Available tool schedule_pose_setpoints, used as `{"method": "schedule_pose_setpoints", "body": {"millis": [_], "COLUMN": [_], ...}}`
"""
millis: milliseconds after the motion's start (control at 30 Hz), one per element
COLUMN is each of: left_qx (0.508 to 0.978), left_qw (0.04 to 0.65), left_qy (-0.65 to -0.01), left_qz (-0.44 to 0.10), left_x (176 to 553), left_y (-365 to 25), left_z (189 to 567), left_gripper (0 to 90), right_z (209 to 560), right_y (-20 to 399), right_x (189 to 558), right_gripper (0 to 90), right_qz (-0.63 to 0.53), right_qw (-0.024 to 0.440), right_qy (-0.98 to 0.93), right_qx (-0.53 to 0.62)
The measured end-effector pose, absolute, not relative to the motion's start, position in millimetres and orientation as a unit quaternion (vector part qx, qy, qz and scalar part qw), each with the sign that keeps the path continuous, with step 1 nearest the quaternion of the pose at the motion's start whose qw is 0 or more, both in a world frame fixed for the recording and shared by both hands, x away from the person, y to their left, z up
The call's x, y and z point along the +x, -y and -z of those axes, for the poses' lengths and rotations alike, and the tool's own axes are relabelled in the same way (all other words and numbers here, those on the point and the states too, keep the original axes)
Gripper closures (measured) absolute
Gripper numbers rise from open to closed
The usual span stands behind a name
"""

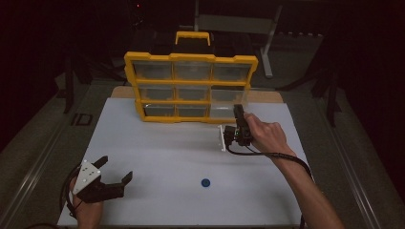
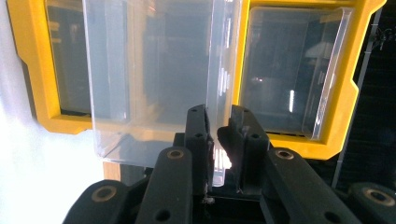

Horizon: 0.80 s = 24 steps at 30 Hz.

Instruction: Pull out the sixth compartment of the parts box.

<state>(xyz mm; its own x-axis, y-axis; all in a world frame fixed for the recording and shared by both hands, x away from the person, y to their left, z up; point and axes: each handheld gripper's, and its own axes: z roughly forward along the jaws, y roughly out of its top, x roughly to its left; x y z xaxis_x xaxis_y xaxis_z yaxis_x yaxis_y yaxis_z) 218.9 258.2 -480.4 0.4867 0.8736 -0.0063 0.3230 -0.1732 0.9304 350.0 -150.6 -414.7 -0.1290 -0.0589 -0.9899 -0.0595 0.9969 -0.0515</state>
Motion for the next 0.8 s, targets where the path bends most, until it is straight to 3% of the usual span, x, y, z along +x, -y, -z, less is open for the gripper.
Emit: {"method": "schedule_pose_setpoints", "body": {"millis": [800], "left_qx": [0.711], "left_qw": [0.487], "left_qy": [-0.420], "left_qz": [-0.284], "left_x": [218.4], "left_y": [-258.4], "left_z": [480.1], "left_gripper": [0.0], "right_z": [416.9], "right_y": [150.6], "right_x": [349.4], "right_gripper": [76.9], "right_qz": [0.004], "right_qw": [0.653], "right_qy": [-0.756], "right_qx": [-0.037]}}
